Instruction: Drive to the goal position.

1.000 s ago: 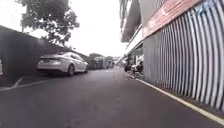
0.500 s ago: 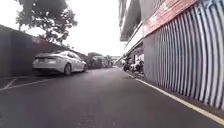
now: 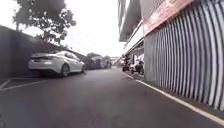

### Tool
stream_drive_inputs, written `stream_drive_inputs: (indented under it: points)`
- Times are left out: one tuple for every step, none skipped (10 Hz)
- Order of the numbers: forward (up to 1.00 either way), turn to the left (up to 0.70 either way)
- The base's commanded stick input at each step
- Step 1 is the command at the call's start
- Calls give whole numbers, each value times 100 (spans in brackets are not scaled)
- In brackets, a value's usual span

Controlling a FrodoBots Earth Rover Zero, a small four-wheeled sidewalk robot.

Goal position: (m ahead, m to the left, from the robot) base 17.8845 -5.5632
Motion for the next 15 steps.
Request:
stream_drive_inputs:
  points:
    - [45,0]
    - [45,0]
    - [45,0]
    - [45,0]
    - [45,0]
    - [45,0]
    - [45,0]
    - [45,0]
    - [45,0]
    - [45,0]
    - [45,0]
    - [45,0]
    - [45,0]
    - [45,0]
    - [45,0]
